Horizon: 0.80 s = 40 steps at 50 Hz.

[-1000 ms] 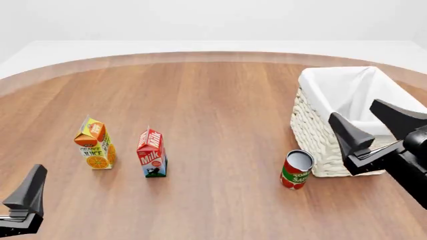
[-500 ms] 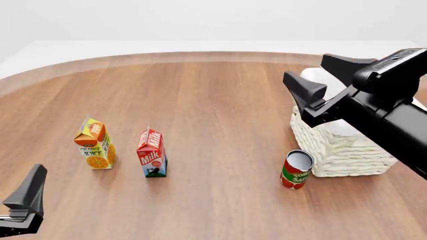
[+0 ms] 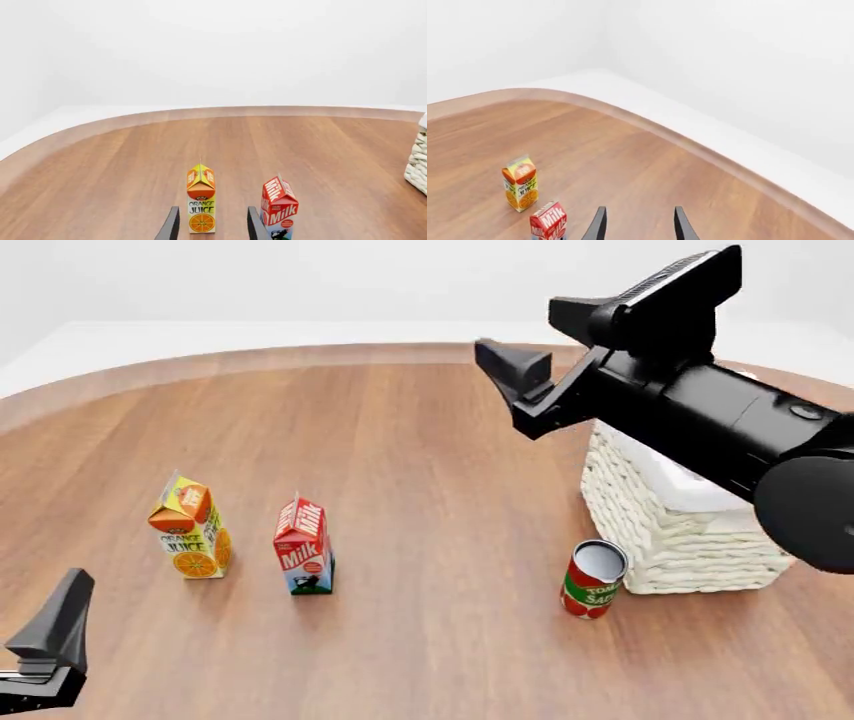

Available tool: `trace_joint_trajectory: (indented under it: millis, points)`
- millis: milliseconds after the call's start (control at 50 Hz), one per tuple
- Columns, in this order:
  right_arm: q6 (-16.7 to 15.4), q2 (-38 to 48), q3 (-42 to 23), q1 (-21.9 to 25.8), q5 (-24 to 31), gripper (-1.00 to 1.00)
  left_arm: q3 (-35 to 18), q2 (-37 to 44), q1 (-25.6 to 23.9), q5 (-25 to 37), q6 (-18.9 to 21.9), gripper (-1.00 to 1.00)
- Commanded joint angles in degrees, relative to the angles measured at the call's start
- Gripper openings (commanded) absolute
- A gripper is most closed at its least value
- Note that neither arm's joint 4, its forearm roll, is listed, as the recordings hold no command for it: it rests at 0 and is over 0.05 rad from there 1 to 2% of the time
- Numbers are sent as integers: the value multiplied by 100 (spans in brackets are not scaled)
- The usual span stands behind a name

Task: Pick the milk and place it in the basket.

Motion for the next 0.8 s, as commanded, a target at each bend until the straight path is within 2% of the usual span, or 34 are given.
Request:
trace_joint_trajectory:
  millis: [20, 340, 800]
  points:
    - [-161, 621, -748, 254, 229, 100, 0, 0, 0, 0, 0, 100]
    - [-387, 1283, -1578, 614, 541, 100, 0, 0, 0, 0, 0, 100]
    - [-758, 2249, -2577, 852, 947, 100, 0, 0, 0, 0, 0, 100]
